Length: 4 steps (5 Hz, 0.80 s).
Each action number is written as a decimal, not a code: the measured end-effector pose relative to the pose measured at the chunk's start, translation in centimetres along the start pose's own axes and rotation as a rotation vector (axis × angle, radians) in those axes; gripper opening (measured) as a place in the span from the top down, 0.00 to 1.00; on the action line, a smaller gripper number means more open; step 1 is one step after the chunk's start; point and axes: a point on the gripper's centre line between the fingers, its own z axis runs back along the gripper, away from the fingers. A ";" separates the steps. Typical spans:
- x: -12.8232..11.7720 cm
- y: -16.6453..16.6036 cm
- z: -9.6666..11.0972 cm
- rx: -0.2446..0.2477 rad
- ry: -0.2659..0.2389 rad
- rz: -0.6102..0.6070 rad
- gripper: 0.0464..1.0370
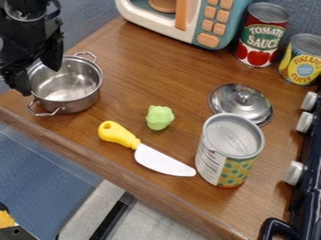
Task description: Move the sliver pot to the upper left corner of the table
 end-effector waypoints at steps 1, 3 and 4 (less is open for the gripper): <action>-0.3 0.1 -0.6 -0.021 -0.012 -0.147 0.04; -0.3 0.6 -1.6 -0.005 0.009 -0.230 0.04; -0.3 0.1 -3.1 0.032 0.027 -0.236 0.08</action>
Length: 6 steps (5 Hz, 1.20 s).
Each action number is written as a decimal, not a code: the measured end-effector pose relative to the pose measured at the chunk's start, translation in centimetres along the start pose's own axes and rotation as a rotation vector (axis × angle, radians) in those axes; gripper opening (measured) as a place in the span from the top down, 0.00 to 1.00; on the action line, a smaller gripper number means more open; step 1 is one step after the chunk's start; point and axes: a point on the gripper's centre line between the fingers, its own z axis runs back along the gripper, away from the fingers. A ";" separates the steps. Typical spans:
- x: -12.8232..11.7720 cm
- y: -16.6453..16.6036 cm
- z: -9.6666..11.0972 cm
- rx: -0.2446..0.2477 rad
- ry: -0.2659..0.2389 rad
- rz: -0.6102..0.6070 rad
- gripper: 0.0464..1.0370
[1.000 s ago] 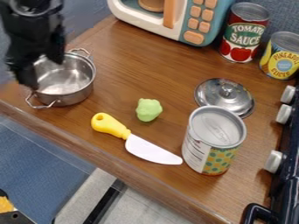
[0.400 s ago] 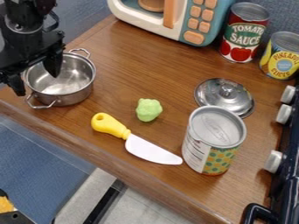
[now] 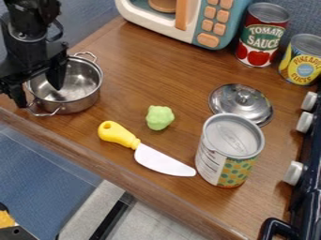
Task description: Move the sliver pot to the upper left corner of the table
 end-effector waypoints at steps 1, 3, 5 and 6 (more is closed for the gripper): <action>0.5 -0.2 -0.3 -0.017 -0.008 0.016 0.37; 0.5 -0.3 -0.3 -0.024 -0.010 0.030 0.88; -0.5 -1.5 3.5 -0.092 0.032 0.086 0.97; -0.8 -2.7 6.1 -0.103 0.075 0.234 0.97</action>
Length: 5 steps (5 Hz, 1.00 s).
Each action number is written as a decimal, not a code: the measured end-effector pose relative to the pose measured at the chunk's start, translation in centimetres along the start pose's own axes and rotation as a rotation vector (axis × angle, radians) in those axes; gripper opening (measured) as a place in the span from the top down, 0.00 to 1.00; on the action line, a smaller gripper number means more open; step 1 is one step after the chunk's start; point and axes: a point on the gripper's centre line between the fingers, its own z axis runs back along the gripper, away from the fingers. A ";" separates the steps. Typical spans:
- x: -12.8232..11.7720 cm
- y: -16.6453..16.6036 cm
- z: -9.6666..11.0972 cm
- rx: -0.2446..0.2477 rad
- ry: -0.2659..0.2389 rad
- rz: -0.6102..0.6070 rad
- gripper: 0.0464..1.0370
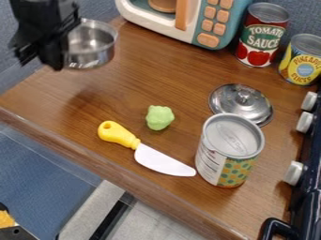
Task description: Move the sliver pot to the upper left corner of the table
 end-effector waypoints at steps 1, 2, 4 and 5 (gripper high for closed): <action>-0.7 -2.1 1.3 -0.012 0.007 0.243 0.97; -1.4 -4.0 0.5 -0.009 -0.011 0.434 0.97; -2.0 -6.9 -2.5 -0.003 -0.048 0.567 0.97; -1.7 -8.1 -4.0 0.006 -0.079 0.581 0.97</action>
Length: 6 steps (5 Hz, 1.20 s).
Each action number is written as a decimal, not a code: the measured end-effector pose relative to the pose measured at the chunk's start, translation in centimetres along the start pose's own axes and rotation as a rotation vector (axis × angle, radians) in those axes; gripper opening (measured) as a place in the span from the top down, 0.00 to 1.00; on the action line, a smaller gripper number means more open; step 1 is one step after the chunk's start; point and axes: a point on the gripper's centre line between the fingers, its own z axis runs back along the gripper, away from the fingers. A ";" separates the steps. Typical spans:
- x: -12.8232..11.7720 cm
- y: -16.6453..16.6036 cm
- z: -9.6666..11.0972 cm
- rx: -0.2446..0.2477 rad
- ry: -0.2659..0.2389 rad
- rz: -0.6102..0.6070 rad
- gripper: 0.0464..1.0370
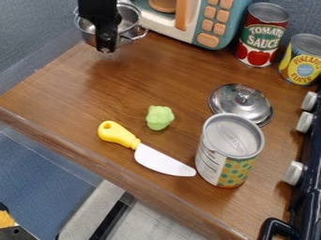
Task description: Move the sliver pot to the upper left corner of the table
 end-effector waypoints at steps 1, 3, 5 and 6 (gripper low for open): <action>-0.7 -1.4 -1.3 0.015 -0.029 -0.008 0.97; -2.2 -1.3 -3.1 0.045 -0.044 -0.078 0.97; -2.8 -1.4 -3.4 0.096 -0.038 -0.113 0.77; -2.7 -1.4 -3.2 0.103 -0.040 -0.123 0.49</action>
